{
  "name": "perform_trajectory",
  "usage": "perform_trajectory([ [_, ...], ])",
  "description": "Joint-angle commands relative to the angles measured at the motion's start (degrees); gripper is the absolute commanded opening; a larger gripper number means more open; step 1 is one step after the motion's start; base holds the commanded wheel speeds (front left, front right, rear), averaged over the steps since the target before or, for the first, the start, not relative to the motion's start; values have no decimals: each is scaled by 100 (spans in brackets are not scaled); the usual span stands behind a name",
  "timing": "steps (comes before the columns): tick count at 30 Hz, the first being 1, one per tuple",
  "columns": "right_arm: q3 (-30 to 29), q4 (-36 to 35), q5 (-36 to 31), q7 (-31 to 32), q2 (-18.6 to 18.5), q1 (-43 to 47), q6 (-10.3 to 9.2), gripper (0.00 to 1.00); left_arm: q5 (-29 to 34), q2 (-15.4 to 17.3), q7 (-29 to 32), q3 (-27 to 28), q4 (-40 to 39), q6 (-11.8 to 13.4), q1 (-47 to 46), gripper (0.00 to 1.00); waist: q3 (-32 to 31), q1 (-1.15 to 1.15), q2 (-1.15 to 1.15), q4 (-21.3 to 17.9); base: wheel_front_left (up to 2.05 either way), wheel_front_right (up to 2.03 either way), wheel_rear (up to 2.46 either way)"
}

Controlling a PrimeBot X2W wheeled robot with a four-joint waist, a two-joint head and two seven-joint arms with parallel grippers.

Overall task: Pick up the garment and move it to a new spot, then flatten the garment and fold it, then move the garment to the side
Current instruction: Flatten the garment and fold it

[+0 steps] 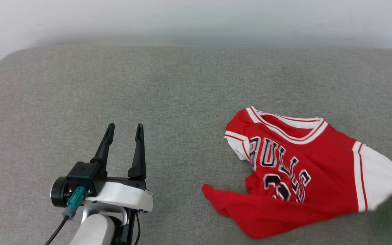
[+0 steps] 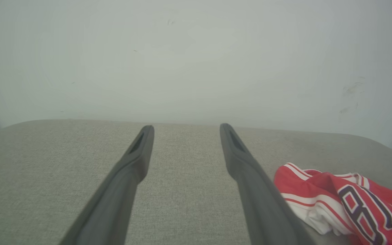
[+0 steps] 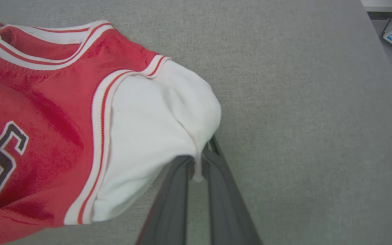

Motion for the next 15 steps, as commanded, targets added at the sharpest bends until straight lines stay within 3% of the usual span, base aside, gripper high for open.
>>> perform_trajectory([
  [1, -124, 227, -27, -133, 88, 168, -4, 0, -18, 13, -2, 16, 4, 25, 41, 100, -8, 0, 0, -15, 0, 0, 0],
  [2, -203, 480, -32, -213, 148, 277, -4, 0, -21, 16, 7, 11, 4, 32, 52, 100, -19, 0, 0, -20, 0, 0, 0],
  [3, -214, 700, -56, -318, 189, 360, -3, 21, -28, 27, 15, 12, 11, 33, 63, 100, -28, 0, 0, -23, 0, 0, 0],
  [5, -195, 1059, 29, -566, 310, 387, -3, 100, -34, 49, 29, 32, 19, 54, 89, 100, -45, 0, 0, -42, 0, 0, 0],
  [9, -96, 1370, 57, -1336, 424, 276, -3, 100, -52, 92, 54, 62, 0, 115, 167, 100, -116, 0, 0, -95, 0, 0, 0],
  [15, -138, 1101, -53, -2587, 521, 188, -4, 100, -110, 150, 104, 107, -27, 188, 371, 100, -329, 0, 0, -117, 0, 0, 0],
])
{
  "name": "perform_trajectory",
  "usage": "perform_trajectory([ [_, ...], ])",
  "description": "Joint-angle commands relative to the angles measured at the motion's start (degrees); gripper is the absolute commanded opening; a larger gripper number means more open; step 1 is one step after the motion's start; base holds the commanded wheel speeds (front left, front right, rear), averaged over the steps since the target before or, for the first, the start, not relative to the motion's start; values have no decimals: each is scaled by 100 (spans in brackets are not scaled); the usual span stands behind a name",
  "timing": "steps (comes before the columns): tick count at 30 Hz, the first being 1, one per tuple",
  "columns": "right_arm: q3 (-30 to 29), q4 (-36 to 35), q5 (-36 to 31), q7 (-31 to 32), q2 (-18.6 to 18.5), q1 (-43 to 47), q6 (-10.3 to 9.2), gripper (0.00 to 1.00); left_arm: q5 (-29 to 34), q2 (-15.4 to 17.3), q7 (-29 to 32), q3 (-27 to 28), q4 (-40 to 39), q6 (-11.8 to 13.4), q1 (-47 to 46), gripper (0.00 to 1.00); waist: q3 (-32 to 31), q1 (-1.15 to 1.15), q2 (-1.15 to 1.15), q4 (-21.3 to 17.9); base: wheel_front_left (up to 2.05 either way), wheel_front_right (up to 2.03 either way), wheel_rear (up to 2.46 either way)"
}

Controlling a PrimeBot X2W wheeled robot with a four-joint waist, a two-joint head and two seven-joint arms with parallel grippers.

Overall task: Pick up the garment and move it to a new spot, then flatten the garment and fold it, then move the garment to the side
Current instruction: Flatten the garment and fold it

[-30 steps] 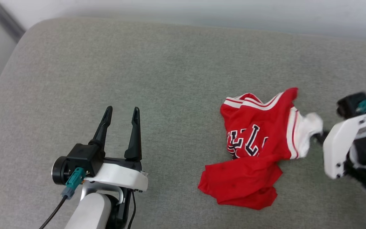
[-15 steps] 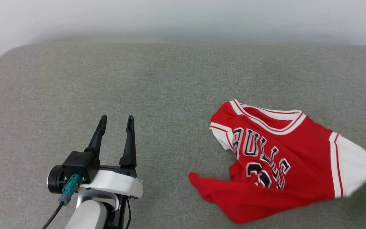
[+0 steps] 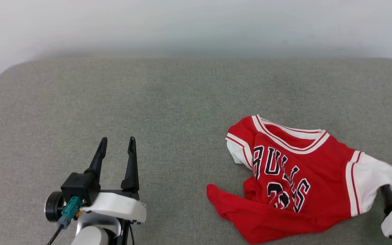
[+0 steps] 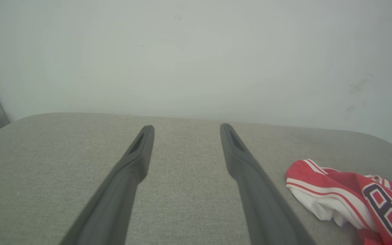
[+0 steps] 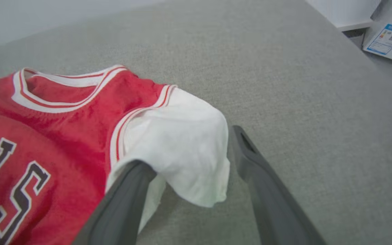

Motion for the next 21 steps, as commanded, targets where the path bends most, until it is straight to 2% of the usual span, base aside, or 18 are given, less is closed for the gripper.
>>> perform_trajectory([
  [1, -1, -104, -64, -206, 66, -16, -4, 100, -22, 42, 23, 21, -16, 36, 109, 100, -105, 0, 0, -2, 0, 0, 0],
  [9, 232, -844, -403, -996, 452, 194, -4, 100, -128, 116, 155, 102, -27, 168, 479, 100, -509, 0, 0, 7, 0, 0, 0],
  [21, 793, -2617, -736, -671, 924, 950, -4, 100, -182, 279, 410, 134, -140, 295, 729, 100, -783, 0, 0, -62, 0, 0, 0],
])
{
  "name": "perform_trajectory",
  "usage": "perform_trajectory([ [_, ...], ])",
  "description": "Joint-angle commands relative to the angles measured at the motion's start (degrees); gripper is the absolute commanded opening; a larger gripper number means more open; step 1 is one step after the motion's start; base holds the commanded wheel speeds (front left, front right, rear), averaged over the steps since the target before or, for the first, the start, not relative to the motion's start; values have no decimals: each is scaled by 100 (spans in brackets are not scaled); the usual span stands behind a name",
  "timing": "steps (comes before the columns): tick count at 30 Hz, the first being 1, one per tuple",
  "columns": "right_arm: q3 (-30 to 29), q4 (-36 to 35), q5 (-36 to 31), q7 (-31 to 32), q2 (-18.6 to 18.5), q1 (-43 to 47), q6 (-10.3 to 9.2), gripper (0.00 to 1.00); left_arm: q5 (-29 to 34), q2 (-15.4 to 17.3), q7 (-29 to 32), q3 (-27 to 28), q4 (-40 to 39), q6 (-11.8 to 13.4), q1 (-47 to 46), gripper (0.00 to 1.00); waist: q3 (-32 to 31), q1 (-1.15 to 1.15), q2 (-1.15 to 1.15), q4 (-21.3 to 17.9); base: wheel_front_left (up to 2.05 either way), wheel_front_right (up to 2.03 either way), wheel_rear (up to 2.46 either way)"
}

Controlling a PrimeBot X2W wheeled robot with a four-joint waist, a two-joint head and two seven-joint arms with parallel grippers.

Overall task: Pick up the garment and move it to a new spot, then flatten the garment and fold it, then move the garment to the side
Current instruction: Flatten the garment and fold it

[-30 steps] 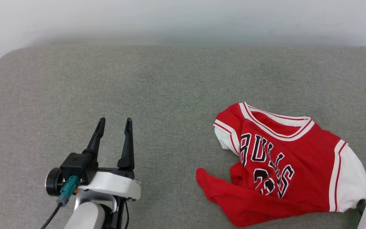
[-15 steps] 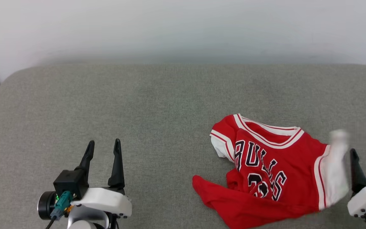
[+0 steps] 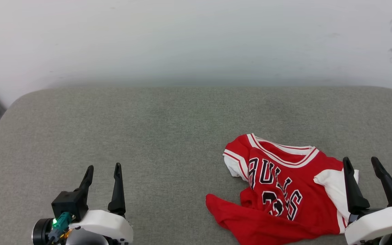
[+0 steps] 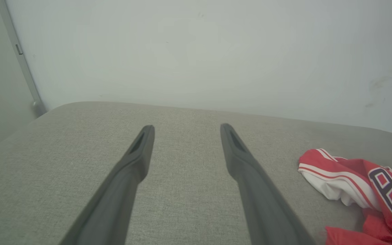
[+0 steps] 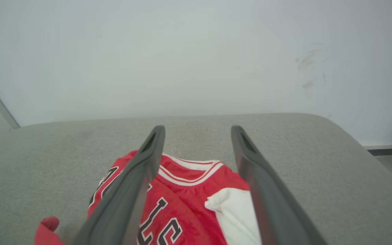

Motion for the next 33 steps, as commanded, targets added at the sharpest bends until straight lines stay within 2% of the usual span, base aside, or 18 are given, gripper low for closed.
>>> perform_trajectory([
  [1, 61, -198, -45, 67, 31, 140, -4, 100, 17, 29, 76, -15, -45, 33, 27, 100, 1, 0, 0, -49, 0, 0, 0],
  [10, 305, -995, -20, 226, 82, 159, -4, 100, 96, 67, 784, -354, -61, -154, -776, 100, 333, 0, 0, -311, 0, 0, 0],
  [16, 407, -1303, 54, 187, 86, -142, -4, 100, 98, -99, 1548, -746, 288, -471, -1870, 100, 956, 0, 0, -540, 0, 0, 0],
  [22, 457, -1289, 96, 86, 87, -442, -4, 100, 48, -283, 2385, -1175, 930, -875, -2823, 100, 1553, 0, 0, -776, 0, 0, 0],
  [27, 484, -1228, 142, -52, 86, -615, -4, 100, -11, -378, 3116, -1531, 1499, -1237, -3345, 100, 1892, 0, 0, -924, 0, 0, 0],
  [33, 511, -1064, 253, -161, 87, -726, -4, 100, -31, -388, 3901, -1869, 2115, -1534, -3700, 100, 2091, 0, 0, -1037, 0, 0, 0],
])
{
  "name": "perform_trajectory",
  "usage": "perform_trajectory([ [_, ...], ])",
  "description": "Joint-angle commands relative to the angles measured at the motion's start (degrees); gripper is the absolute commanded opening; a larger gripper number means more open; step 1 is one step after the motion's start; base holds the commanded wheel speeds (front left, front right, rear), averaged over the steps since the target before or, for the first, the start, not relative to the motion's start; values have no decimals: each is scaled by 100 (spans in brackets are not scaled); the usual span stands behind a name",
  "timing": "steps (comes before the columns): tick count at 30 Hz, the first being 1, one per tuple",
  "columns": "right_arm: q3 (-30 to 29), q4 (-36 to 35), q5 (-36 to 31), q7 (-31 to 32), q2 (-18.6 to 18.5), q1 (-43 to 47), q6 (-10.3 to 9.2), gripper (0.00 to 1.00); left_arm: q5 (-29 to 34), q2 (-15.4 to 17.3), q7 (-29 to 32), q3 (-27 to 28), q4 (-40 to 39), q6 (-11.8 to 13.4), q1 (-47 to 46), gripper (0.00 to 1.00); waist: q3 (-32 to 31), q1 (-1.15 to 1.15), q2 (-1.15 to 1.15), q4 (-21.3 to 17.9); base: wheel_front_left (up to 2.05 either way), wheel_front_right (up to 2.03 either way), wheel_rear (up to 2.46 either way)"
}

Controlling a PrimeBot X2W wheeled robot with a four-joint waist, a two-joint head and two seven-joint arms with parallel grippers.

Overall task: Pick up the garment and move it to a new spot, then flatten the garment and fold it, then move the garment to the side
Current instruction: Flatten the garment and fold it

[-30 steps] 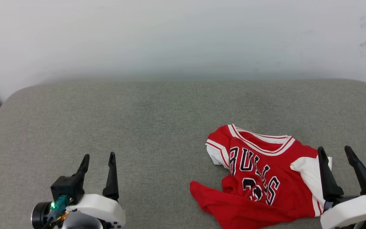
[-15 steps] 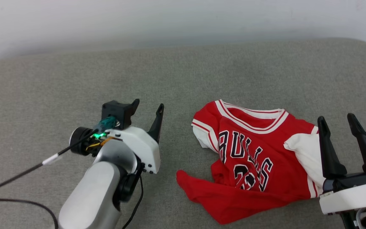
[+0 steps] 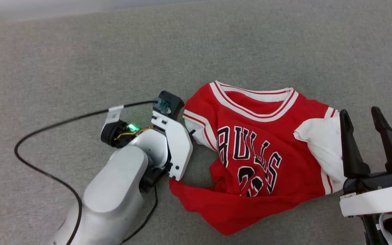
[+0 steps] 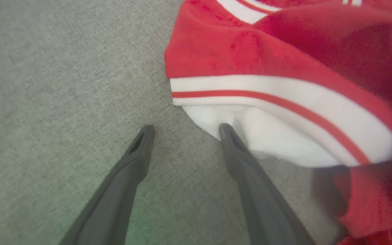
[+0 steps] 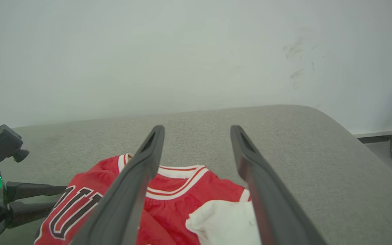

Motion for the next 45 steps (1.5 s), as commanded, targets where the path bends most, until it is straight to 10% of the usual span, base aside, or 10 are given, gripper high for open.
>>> perform_trajectory([
  [1, -4, 28, 69, -28, 15, -76, -4, 100, -35, -18, 135, -74, 84, -53, -79, 100, 58, -1, 0, -49, 0, 0, 0],
  [6, 9, 146, 150, -100, 15, -97, -4, 100, -138, -58, 929, -488, 508, -275, -32, 90, 101, -1, 0, -84, 0, 0, 0],
  [8, 21, 174, 195, -130, 15, -114, -4, 100, -180, -45, 1117, -637, 560, -347, -44, 10, 106, -1, 0, -96, 0, 0, 0],
  [9, 24, 192, 206, -136, 15, -122, -4, 100, -164, -31, 1116, -684, 551, -369, -73, 0, 105, -1, 0, -102, 0, 0, 0],
  [24, -226, 381, 351, -62, 15, 176, -4, 100, -198, 637, 162, -107, -1063, 130, 279, 0, -537, -1, 0, 328, 0, 0, 0],
  [38, -406, 272, 330, 127, 14, 378, -4, 100, -290, 2262, 911, 970, -3767, 1584, 2230, 0, -813, -1, 0, 848, 0, 0, 0],
  [44, -349, 277, 325, 168, 13, 298, -4, 100, -791, 1960, 577, 1228, -3331, 1823, 2875, 0, -808, -1, 0, 809, 0, 0, 0],
  [45, -343, 280, 318, 180, 13, 280, -4, 100, -866, 1830, 439, 1258, -3187, 1829, 2898, 22, -811, -1, 0, 797, 0, 0, 0],
])
